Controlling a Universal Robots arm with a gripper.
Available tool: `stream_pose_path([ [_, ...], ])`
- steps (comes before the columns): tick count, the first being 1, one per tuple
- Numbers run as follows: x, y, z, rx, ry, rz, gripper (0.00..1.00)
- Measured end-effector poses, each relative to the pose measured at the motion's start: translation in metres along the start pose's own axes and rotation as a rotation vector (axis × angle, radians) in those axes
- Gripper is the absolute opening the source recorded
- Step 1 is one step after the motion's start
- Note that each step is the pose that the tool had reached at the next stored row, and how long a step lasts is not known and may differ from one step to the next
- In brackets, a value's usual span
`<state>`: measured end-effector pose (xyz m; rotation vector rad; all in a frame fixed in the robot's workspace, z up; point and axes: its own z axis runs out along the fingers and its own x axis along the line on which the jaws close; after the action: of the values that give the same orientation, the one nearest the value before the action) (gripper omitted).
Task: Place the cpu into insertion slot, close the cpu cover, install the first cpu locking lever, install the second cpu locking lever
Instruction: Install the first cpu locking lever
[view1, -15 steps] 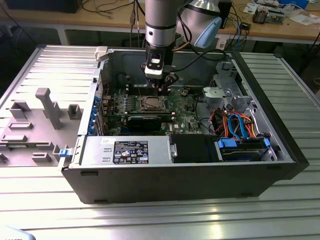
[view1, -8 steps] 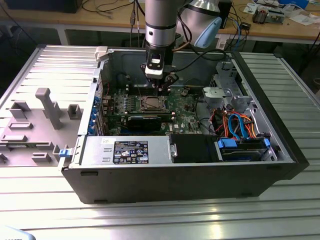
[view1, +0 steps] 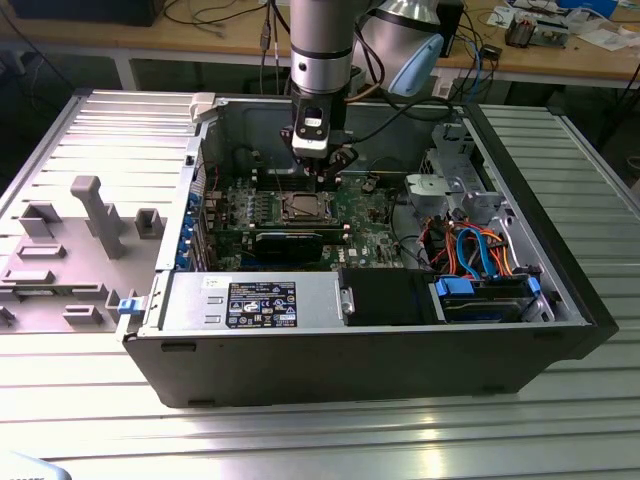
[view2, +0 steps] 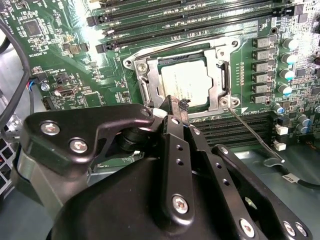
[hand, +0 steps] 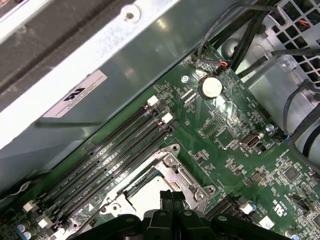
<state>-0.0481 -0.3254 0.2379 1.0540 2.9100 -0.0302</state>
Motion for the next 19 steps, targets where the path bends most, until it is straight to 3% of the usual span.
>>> stream_pose_path([
  [19,0.0000,0.0000,0.0000,-0.0017,-0.0010,-0.055,0.11],
])
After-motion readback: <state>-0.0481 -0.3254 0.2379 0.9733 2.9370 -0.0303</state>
